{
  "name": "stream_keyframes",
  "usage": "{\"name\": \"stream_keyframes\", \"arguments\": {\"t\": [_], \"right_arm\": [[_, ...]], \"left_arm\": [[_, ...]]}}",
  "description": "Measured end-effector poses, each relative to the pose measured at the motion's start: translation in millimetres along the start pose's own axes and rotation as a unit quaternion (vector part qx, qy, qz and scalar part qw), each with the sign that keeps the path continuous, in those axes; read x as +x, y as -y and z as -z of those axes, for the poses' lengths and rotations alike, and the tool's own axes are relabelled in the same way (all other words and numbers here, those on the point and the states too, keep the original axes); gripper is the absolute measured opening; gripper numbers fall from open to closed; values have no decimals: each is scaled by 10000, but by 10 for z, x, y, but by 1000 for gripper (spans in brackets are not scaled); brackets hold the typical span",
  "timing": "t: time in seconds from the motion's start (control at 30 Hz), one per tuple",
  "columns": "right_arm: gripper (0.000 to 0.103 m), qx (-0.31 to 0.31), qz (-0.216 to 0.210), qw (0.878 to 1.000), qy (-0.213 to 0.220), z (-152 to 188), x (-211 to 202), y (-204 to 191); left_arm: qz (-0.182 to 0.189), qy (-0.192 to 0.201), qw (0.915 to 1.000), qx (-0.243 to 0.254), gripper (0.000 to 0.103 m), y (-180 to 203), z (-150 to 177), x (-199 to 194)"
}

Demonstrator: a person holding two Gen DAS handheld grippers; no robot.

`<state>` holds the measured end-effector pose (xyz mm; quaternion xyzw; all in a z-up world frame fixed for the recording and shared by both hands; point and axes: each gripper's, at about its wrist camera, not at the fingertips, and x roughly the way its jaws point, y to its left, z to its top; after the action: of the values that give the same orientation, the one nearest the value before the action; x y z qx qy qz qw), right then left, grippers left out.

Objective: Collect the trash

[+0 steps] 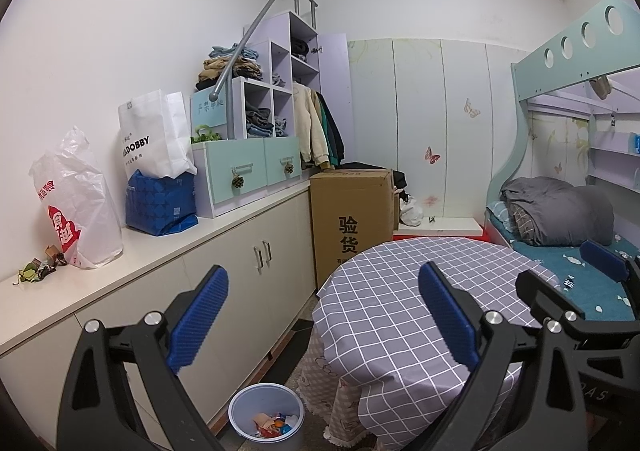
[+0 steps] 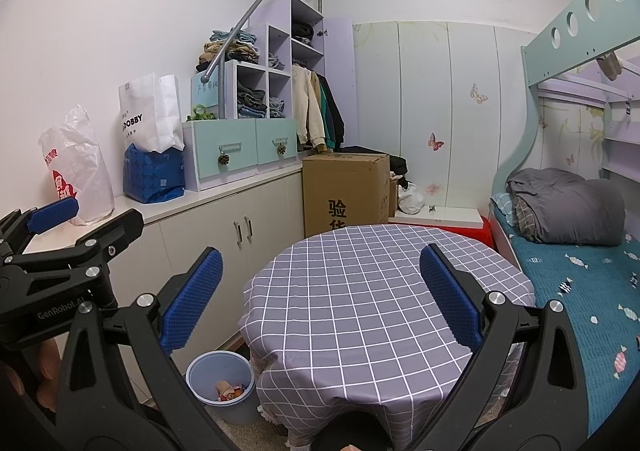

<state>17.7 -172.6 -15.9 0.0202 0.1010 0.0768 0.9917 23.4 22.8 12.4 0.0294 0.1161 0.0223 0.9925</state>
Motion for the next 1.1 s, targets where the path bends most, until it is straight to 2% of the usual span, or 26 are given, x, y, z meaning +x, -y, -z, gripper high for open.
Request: {"name": "stream_keyframes", "arguments": {"t": [1.1], "right_arm": [[97, 21, -27, 10000, -82, 150, 13, 58]], "left_arm": [[51, -77, 9999, 49, 94, -181, 20, 32]]}}
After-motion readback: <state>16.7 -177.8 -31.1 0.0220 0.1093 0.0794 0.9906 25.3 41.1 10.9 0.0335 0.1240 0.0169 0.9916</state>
